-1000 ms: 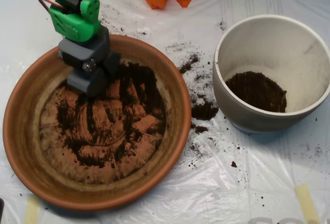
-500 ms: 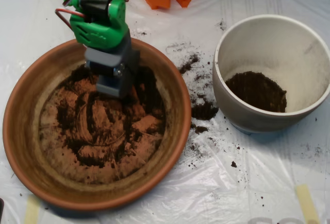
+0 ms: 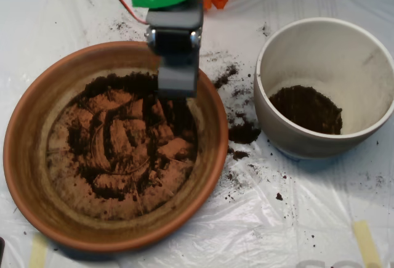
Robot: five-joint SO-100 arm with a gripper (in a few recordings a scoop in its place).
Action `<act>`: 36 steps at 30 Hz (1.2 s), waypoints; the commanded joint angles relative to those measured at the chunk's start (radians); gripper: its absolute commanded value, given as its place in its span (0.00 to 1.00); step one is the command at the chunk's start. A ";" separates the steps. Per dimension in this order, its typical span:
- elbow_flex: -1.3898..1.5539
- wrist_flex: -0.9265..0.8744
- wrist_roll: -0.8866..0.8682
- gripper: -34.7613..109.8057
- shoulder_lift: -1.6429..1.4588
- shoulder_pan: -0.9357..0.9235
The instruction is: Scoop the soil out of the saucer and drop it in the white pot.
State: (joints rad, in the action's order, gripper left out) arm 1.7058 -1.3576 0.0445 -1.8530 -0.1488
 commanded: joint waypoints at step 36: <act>-0.723 -0.314 0.166 0.24 0.236 0.575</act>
State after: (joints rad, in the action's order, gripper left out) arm 1.0615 -1.6536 0.2025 -1.5800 0.4264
